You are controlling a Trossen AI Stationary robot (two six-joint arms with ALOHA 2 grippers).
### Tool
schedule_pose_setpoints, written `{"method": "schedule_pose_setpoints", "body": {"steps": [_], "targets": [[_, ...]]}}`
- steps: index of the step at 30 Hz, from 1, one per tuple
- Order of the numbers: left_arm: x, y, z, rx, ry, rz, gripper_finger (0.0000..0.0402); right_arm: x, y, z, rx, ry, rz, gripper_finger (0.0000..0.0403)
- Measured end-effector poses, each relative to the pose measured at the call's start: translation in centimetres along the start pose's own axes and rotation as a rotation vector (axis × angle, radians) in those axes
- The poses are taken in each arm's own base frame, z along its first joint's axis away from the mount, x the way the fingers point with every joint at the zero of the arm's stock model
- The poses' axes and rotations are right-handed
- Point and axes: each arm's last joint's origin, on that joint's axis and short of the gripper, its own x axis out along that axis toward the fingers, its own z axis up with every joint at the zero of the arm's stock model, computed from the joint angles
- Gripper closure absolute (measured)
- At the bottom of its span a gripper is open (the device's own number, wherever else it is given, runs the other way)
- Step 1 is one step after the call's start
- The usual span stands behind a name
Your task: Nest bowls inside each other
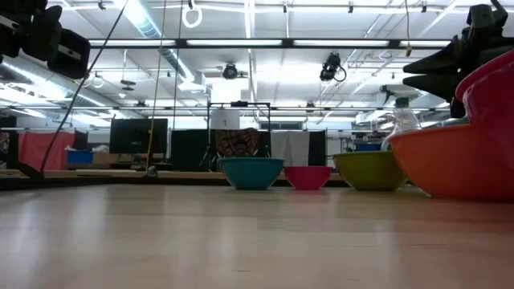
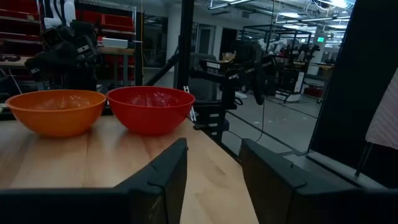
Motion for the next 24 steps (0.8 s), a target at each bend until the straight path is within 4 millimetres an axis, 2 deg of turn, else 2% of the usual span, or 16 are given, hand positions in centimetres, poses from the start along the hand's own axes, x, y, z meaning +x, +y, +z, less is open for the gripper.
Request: {"method": "schedule_pose_setpoints", "body": {"steps": [15,24], "targets": [[0.0,0.0,0.1,0.013,-0.014,-0.001,0.0249,0.0,0.0,0.0,0.000,-0.001,0.000,0.0273],[-0.8,-0.2,3.8,0.256,-0.399,0.030,0.0249,0.0,0.0,0.0,0.000,-0.002,-0.003,0.0273]]}}
